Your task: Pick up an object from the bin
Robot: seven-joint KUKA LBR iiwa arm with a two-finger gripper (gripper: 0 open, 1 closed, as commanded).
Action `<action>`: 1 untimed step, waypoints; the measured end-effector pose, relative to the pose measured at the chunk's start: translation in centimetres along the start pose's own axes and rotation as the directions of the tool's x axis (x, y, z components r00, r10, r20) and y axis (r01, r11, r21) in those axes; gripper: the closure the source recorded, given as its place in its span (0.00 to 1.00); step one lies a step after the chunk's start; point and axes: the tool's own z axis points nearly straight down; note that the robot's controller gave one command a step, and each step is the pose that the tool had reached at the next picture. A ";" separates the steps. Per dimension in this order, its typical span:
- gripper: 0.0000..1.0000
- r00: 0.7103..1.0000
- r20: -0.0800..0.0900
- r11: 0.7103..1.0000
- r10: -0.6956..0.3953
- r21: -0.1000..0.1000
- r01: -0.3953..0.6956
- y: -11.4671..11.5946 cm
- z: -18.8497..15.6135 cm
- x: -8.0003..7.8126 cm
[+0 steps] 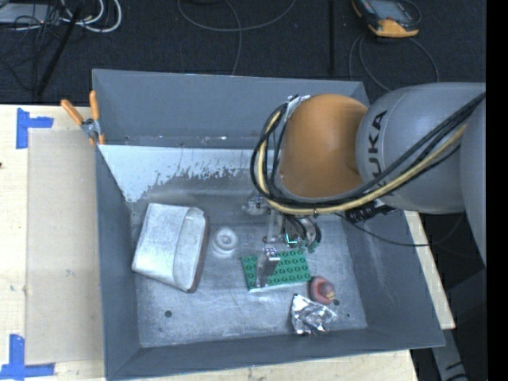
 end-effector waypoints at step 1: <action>0.00 1.000 0.000 1.000 0.025 0.001 -0.025 -3.1 6.2 0.7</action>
Offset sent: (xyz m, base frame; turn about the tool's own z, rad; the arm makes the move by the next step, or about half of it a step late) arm -0.0049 -0.0293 -0.0570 0.0221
